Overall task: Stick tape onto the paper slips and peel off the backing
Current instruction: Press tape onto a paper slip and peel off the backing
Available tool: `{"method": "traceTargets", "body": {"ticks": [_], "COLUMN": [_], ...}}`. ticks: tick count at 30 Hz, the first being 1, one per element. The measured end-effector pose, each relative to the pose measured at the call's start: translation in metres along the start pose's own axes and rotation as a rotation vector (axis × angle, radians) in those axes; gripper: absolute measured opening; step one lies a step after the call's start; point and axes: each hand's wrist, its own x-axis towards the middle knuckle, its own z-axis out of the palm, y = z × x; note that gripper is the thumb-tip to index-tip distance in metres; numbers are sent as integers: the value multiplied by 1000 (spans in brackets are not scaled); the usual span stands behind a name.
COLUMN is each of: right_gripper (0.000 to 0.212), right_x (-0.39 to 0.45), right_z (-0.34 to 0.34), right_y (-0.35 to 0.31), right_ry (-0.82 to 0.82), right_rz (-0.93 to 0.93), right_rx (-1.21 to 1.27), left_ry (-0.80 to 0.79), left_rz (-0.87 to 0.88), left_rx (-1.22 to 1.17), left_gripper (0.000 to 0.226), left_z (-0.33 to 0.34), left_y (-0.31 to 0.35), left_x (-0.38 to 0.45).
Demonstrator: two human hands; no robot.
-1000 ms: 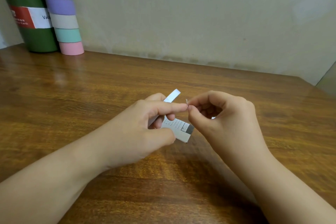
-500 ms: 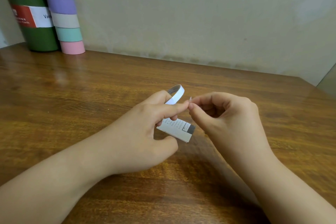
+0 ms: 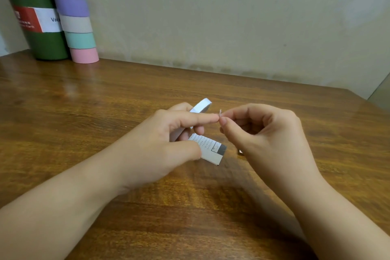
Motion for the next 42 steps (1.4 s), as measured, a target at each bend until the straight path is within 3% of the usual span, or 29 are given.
{"method": "traceTargets", "body": {"ticks": [32,42], "right_gripper": [16,4], "right_x": [1,0], "right_z": [-3,1], "right_y": [-1,6], "right_ry": [-26,124], "right_rz": [-35,-298], "right_rx": [72,-229], "left_ry": [-27,-57], "left_rz": [-30,-50], "left_rx": [-213,-173], "left_gripper": [46,49], "left_z": [-4,-2], "left_y": [6,6], "left_x": [-1,-2]}}
